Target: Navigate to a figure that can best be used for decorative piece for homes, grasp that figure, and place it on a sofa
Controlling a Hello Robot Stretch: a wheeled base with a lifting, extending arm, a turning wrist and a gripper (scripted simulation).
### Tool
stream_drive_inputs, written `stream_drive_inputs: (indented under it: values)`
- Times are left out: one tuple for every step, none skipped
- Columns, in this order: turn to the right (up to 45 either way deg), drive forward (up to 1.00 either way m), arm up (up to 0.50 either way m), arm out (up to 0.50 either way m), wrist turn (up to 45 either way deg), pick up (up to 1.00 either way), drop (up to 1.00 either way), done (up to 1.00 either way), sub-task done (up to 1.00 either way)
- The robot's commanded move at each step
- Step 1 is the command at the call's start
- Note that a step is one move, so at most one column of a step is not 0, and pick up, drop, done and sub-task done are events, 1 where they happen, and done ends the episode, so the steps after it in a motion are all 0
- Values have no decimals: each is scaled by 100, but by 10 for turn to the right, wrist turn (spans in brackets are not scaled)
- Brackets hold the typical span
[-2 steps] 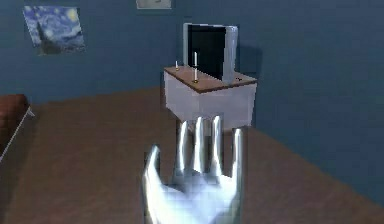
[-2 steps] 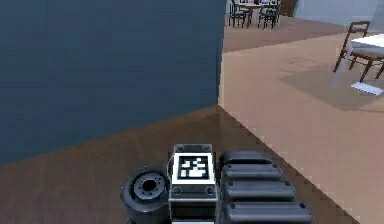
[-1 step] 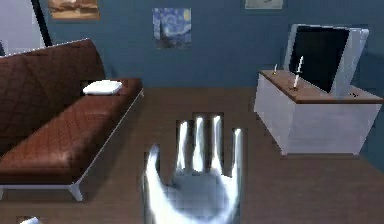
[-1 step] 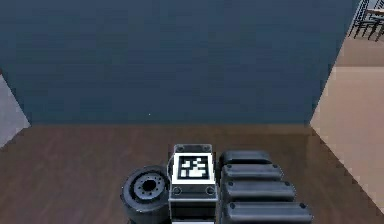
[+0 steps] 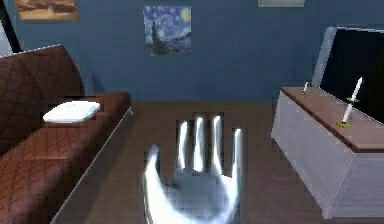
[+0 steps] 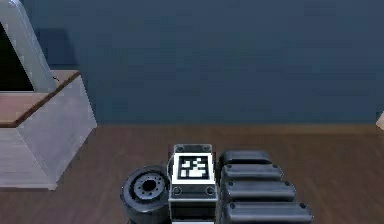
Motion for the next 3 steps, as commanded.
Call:
stream_drive_inputs:
  values:
    - [-90, 0, 0, 0, 0, 0, 0, 0, 0]
    - [0, 100, 0, 0, 0, 0, 0, 0, 0]
    - [-30, 0, 0, 0, 0, 0, 0, 0, 0]
